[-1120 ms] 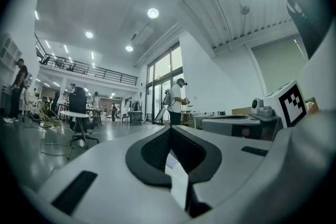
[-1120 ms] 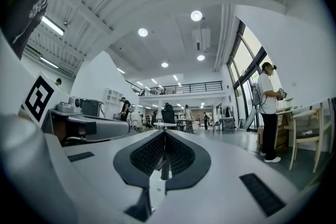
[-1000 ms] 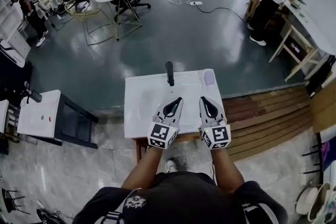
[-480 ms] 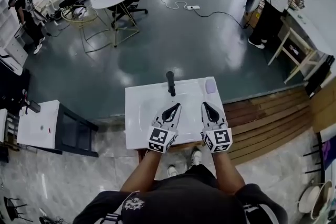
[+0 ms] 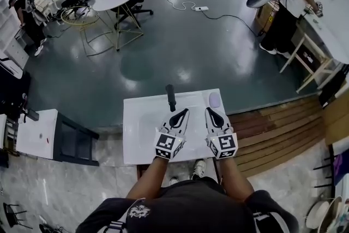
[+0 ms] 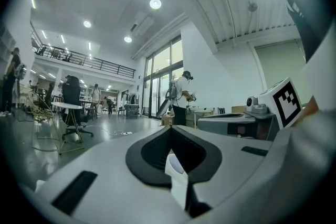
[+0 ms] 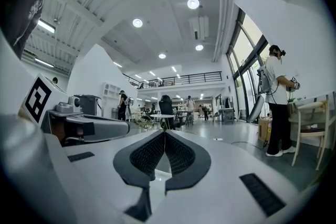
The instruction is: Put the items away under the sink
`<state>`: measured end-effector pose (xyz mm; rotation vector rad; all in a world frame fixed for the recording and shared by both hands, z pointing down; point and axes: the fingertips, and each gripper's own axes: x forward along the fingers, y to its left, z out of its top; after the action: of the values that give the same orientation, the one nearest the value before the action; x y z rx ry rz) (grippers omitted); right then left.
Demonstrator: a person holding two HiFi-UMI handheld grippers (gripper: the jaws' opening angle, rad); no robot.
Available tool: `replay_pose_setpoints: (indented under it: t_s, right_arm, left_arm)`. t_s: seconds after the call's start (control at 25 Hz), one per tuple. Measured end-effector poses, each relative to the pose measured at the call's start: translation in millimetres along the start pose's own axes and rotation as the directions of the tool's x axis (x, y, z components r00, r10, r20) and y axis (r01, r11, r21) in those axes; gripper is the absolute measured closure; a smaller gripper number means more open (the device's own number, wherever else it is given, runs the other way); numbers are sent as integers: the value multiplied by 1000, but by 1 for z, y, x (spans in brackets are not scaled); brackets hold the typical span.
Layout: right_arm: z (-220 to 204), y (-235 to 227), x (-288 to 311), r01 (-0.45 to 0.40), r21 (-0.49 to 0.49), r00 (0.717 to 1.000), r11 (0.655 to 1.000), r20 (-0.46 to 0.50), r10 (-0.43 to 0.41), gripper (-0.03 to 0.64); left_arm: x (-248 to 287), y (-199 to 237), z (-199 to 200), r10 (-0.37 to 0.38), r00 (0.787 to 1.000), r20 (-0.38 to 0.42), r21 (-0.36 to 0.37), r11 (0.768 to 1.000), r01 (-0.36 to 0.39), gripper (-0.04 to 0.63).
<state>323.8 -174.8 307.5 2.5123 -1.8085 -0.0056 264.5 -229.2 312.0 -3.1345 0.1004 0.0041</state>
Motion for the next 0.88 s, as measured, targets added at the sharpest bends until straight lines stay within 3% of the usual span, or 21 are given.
replay_pose_setpoints:
  t_s: [0.36,0.88]
  right_arm:
    - [-7,-39,20,-10,-11,1000,1000,-14,10,592]
    - [-58,-81,32,39,15,993,999,-116,-37,592]
  left_arm:
    - [42,10,-12,26,1000,-17,-31,999,-27,595]
    - [81,2,-44,28,995,-91,-30,999,-31,595]
